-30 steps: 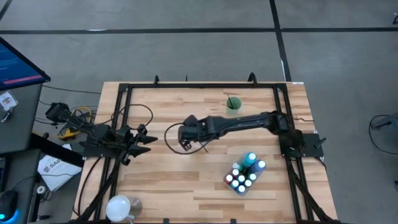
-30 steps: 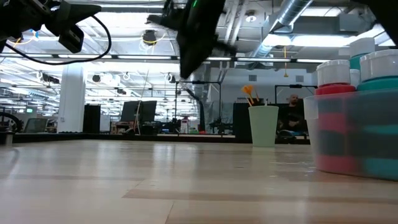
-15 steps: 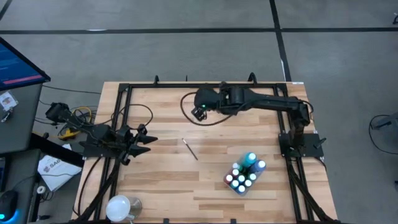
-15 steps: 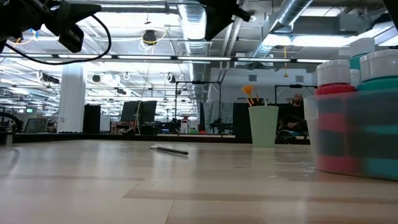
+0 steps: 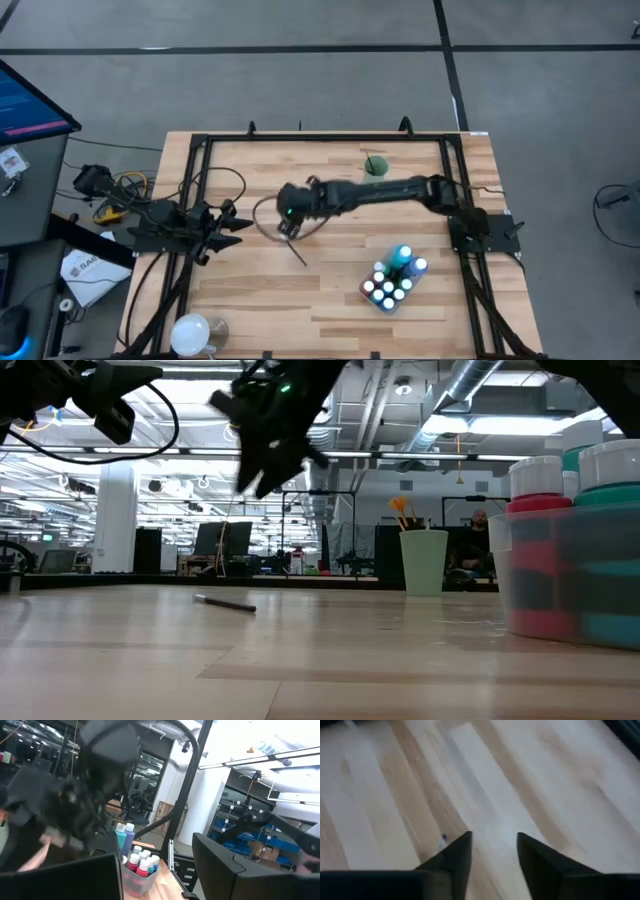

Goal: Pick & Place Paint Supplies
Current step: Put the black paint brush into the green cup

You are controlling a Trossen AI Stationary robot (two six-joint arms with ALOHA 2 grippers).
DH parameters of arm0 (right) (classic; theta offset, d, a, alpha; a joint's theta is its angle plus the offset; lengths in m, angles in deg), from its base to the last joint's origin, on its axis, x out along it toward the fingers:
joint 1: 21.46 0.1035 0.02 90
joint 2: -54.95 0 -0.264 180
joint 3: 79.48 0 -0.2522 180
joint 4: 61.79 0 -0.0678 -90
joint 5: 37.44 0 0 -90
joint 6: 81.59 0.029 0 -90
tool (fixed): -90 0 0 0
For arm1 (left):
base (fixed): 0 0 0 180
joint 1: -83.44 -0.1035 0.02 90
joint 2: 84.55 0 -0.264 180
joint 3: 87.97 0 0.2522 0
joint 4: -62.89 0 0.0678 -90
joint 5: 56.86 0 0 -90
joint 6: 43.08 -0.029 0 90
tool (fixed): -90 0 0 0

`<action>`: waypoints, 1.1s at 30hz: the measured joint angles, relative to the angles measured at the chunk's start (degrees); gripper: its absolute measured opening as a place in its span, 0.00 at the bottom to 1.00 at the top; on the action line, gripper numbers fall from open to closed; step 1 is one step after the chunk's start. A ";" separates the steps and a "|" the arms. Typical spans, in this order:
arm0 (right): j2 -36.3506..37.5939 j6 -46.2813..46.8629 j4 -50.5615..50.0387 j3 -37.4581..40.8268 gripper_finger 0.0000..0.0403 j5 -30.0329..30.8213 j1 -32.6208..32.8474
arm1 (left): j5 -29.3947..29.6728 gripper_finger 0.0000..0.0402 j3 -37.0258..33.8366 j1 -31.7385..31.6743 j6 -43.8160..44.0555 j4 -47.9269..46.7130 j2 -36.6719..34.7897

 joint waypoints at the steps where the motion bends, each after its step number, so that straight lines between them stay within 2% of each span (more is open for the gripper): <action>1: -1.06 0.15 2.81 0.00 0.41 -0.02 0.52 | 0.00 0.33 -0.02 0.00 0.00 0.04 0.00; 5: -4.09 2.80 8.65 -0.07 0.56 0.30 1.71 | 0.00 0.33 -0.01 0.00 -0.02 -0.03 0.16; 9: -7.32 3.02 13.98 -0.07 0.62 1.92 2.91 | 0.00 0.33 0.00 0.00 -0.01 -0.15 0.44; 20: -14.32 2.93 30.99 -0.07 0.63 3.04 5.67 | 0.01 0.33 -0.01 0.00 -0.01 -0.02 0.42; 33: -19.98 5.07 34.35 0.04 0.63 3.02 8.07 | 0.01 0.33 0.00 0.00 0.00 -0.04 0.42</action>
